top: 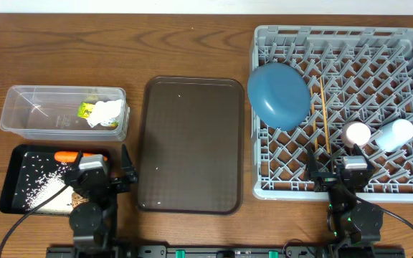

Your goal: Sort waste into correct bins and load items into the dishwasher rack

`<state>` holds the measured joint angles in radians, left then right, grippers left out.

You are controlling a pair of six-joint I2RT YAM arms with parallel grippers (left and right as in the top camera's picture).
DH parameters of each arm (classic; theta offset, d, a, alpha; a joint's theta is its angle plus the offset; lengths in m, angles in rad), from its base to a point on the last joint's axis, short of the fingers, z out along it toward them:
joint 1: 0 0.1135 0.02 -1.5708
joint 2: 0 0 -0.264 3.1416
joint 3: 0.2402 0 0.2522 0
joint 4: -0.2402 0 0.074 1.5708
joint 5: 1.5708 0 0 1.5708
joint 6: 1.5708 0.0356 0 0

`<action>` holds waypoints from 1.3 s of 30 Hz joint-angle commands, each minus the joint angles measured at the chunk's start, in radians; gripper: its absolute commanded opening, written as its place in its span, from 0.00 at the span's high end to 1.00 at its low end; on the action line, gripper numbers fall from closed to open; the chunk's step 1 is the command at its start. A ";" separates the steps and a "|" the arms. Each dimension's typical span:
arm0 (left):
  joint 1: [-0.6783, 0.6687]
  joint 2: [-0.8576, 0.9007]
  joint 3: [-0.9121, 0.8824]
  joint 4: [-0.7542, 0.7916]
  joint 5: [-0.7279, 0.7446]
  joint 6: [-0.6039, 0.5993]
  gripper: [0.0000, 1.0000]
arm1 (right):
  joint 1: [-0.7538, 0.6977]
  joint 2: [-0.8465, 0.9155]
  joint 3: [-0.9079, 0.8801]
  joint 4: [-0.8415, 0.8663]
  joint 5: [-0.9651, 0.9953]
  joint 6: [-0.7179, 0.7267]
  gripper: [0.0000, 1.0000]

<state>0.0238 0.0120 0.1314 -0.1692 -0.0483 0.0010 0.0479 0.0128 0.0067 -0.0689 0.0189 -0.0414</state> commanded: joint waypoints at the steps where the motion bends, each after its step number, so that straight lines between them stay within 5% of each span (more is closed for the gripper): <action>1: 0.003 -0.010 -0.064 0.039 0.014 0.001 0.02 | -0.008 -0.004 -0.001 -0.003 0.000 -0.005 0.01; 39: 0.003 -0.008 -0.127 0.103 0.010 0.003 0.02 | -0.008 -0.004 -0.001 -0.003 0.000 -0.005 0.01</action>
<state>0.0238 0.0101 0.0376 -0.0544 -0.0330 0.0006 0.0479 0.0128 0.0067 -0.0685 0.0189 -0.0414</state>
